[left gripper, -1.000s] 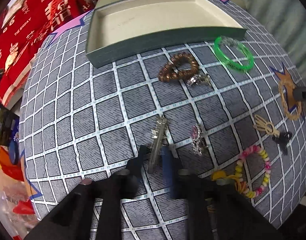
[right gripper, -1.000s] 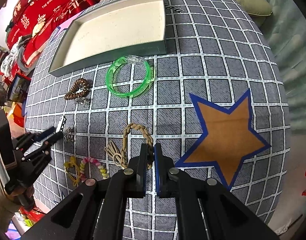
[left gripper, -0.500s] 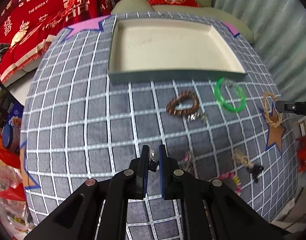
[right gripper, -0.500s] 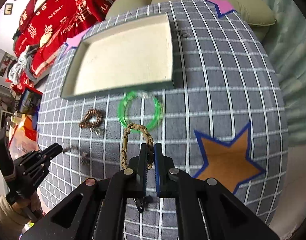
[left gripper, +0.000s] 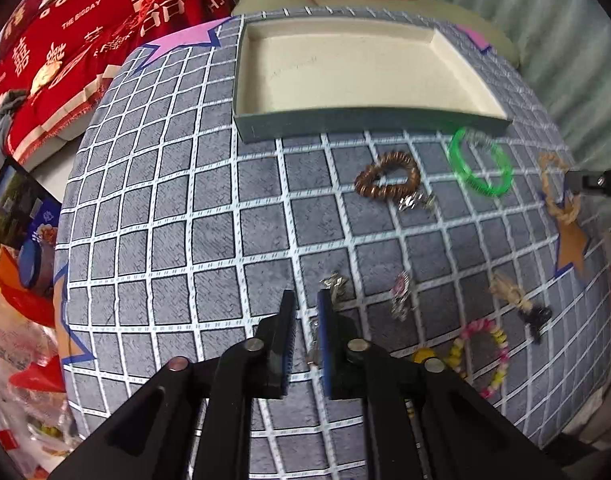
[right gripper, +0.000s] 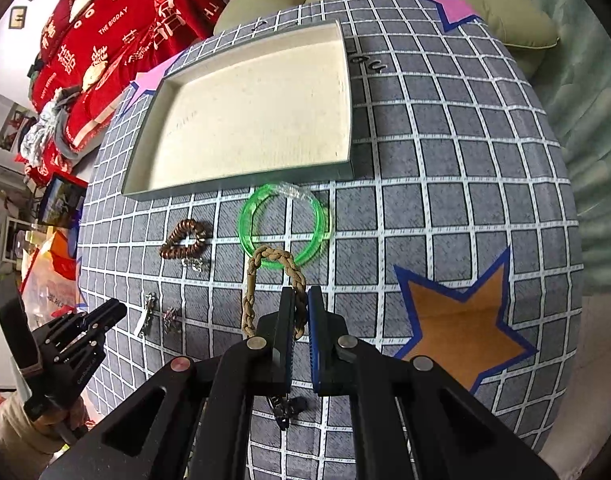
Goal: Organize jewelry
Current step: 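Lift the hairpin with the left tool while the right tool carries the rope bracelet toward the tray, then lower the hairpin into the tray and open the left tool while the right tool releases the bracelet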
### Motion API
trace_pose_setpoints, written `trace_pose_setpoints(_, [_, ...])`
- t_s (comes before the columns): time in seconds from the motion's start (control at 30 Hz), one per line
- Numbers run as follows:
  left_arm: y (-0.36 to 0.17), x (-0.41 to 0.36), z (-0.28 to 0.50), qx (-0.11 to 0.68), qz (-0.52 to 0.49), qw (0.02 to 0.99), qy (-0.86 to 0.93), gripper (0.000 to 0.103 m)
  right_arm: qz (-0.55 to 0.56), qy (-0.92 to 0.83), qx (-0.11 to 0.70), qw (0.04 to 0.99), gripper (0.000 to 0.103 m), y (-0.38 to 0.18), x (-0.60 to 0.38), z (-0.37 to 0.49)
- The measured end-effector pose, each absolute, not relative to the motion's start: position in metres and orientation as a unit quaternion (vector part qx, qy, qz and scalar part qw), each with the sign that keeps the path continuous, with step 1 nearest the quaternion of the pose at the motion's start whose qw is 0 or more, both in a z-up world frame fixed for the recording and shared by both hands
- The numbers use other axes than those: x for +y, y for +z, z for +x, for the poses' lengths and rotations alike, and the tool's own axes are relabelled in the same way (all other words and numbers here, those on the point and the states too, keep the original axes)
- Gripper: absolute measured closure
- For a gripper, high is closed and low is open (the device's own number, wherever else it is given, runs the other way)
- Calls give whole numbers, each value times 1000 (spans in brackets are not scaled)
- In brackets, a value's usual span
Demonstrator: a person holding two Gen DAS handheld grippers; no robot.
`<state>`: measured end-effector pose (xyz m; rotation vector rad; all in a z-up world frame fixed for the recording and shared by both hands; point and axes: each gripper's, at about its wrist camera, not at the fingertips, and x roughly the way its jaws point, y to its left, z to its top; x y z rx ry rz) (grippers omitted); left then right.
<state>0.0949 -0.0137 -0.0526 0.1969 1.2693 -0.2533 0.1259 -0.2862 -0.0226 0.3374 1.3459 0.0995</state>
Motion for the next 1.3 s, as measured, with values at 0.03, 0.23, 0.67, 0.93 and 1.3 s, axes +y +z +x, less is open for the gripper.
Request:
trace_pose_setpoints(0.03, [-54, -14, 94, 590, 105, 792, -114, 21, 156, 46, 620, 767, 96, -23, -286, 125])
trace_pose_setpoints(0.23, [-65, -18, 87, 576, 159, 793, -122, 2, 157, 44, 622, 766, 96, -25, -285, 120])
trace_pose_setpoints(0.67, [-85, -15, 91, 605, 126, 765, -179, 83, 152, 42, 624, 766, 96, -27, -278, 114])
trace_pose_setpoints(0.93, [-51, -5, 94, 592, 63, 786, -168, 83, 153, 51, 616, 771, 96, -18, -276, 127])
trace_pose_setpoints(1.3, [-2, -33, 152, 538, 10, 826, -168, 83, 148, 66, 593, 788, 96, 1, -282, 183])
